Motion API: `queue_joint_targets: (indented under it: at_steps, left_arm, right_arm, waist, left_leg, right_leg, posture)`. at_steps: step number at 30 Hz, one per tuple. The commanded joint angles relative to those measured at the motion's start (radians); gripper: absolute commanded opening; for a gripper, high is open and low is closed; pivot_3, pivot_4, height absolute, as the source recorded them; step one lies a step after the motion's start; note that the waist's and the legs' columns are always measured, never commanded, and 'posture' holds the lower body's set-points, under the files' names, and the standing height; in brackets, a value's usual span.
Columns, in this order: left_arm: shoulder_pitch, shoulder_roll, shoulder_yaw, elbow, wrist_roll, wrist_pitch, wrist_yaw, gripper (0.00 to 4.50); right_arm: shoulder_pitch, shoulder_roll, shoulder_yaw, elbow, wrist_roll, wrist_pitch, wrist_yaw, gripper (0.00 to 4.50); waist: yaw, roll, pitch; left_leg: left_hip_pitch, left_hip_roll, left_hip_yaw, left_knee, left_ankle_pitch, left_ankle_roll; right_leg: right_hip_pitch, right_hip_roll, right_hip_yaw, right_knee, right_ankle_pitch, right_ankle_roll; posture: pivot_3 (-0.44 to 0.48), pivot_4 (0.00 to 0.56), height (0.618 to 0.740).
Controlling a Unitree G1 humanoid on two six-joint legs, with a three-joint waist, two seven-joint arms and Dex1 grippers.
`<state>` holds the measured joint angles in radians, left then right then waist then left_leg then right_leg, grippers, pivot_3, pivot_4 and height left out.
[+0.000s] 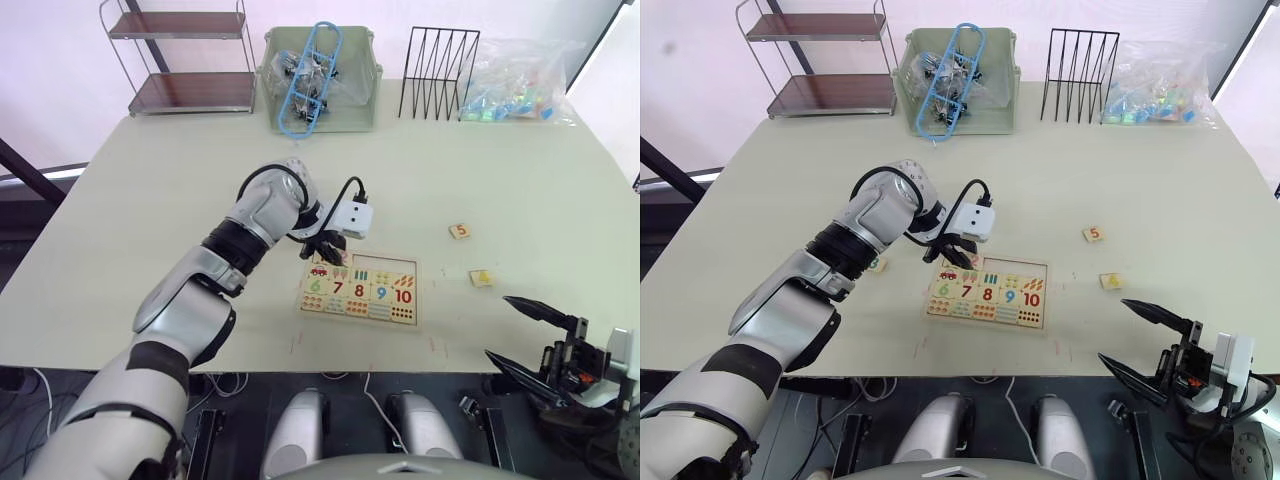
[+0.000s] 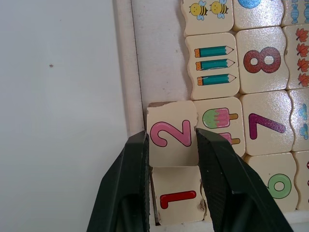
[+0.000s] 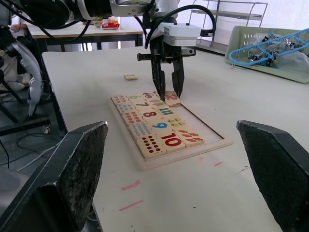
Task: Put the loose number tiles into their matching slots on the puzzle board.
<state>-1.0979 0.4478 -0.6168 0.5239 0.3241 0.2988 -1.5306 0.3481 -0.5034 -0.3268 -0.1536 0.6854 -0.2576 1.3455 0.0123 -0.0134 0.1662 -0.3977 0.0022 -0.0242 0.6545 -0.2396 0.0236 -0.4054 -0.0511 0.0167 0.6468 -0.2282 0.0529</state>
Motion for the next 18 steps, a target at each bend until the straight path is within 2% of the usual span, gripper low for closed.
queue_joint_targets:
  at_steps: [1, 3, 5, 6, 9, 10, 18]
  left_arm:
    - [-0.008, -0.009, -0.001, 0.005, 0.006, 0.000, 0.000, 0.93]
    - [-0.011, -0.009, 0.000, 0.006, 0.005, 0.002, -0.003, 1.98]
    - [-0.015, -0.007, 0.002, 0.007, 0.003, 0.005, -0.006, 2.80]
    - [-0.017, -0.006, 0.004, 0.006, 0.002, 0.007, -0.009, 2.94]
    - [-0.023, 0.000, 0.009, 0.001, -0.002, 0.010, -0.019, 4.36]
    - [-0.024, 0.003, 0.012, -0.003, -0.003, 0.012, -0.023, 4.48]
    - [-0.060, 0.015, 0.049, -0.001, -0.040, 0.024, -0.055, 4.48]
  right_arm:
    - [0.005, 0.001, -0.015, -0.014, 0.009, -0.018, 0.000, 4.50]
    - [0.004, 0.000, -0.014, -0.013, 0.009, -0.019, -0.001, 4.50]
    - [0.004, -0.001, -0.013, -0.013, 0.007, -0.020, -0.002, 4.50]
    - [0.004, -0.001, -0.013, -0.013, 0.007, -0.020, -0.003, 4.50]
    - [0.004, 0.000, -0.012, -0.013, 0.006, -0.020, -0.004, 4.50]
    - [0.004, 0.000, -0.012, -0.014, 0.006, -0.020, -0.005, 4.50]
    - [0.005, -0.001, -0.012, -0.015, 0.005, -0.019, -0.005, 4.50]
  waist:
    - [0.000, 0.000, 0.000]
    - [0.000, 0.000, 0.000]
    - [-0.001, 0.000, 0.000]
    - [-0.001, 0.000, 0.000]
    - [-0.002, 0.000, 0.000]
    - [-0.002, 0.000, 0.000]
    - [-0.002, 0.000, 0.000]
  left_leg:
    - [0.000, 0.000, 0.000, 0.000, 0.000, 0.000]
    - [0.000, 0.000, 0.000, 0.000, 0.000, 0.000]
    - [0.000, 0.000, 0.000, 0.000, 0.000, 0.000]
    - [0.000, 0.000, 0.000, 0.000, 0.000, 0.000]
    - [0.000, 0.000, 0.000, 0.000, 0.000, 0.000]
    - [0.000, 0.000, 0.000, 0.000, 0.000, 0.000]
    - [0.000, 0.000, 0.000, 0.000, 0.000, 0.000]
  right_leg:
    - [0.000, 0.000, 0.000, 0.000, 0.000, 0.000]
    - [0.000, 0.000, 0.000, 0.000, 0.000, 0.000]
    - [0.000, 0.000, 0.000, 0.000, 0.000, 0.000]
    - [0.000, 0.000, 0.000, 0.000, 0.000, 0.000]
    - [0.000, 0.000, 0.000, 0.000, 0.000, 0.000]
    - [0.000, 0.000, 0.000, 0.000, 0.000, 0.000]
    - [0.000, 0.000, 0.000, 0.000, 0.000, 0.000]
  posture:
    - [0.000, 0.150, 0.740]
    - [0.000, 0.150, 0.740]
    - [0.000, 0.150, 0.740]
    - [0.000, 0.150, 0.740]
    - [0.000, 0.150, 0.740]
    - [0.000, 0.150, 0.740]
    - [0.000, 0.150, 0.740]
